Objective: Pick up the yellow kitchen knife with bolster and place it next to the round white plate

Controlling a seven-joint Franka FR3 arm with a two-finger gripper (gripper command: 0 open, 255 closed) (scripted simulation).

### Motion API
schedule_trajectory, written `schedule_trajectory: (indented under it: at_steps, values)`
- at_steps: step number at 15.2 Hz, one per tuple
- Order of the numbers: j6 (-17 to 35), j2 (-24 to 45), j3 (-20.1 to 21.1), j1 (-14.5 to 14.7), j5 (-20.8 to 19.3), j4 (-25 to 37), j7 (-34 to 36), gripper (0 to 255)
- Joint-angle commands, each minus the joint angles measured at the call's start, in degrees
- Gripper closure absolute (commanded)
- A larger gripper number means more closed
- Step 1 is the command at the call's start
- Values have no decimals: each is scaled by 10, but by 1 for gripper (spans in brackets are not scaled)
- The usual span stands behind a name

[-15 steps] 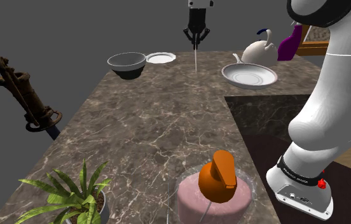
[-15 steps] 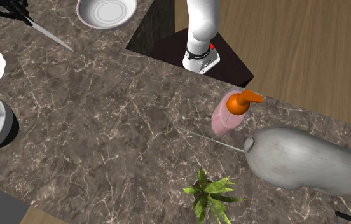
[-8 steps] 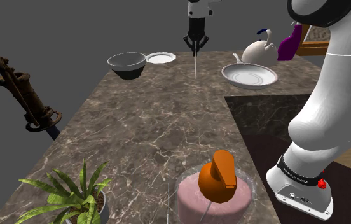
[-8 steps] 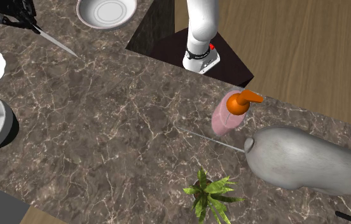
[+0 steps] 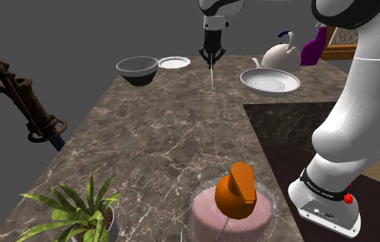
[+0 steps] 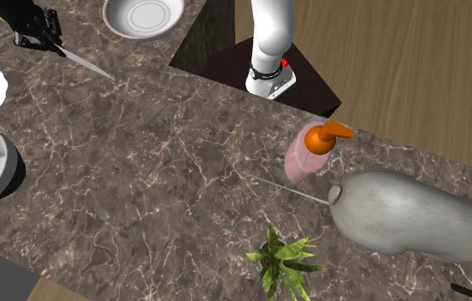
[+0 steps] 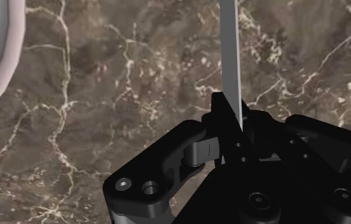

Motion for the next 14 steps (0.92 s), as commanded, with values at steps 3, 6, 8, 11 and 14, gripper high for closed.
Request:
schedule_trajectory:
  at_steps: [3, 6, 8, 11, 14]
  values:
    - [30, 2, 0, 0, 0, -28, -1, 255]
    - [34, 3, 0, 0, 0, -32, -1, 255]
    - [34, 3, 0, 0, 0, -32, -1, 255]
    - [34, 3, 0, 0, 0, -32, -1, 255]
    - [34, 3, 0, 0, 0, -32, -1, 0]
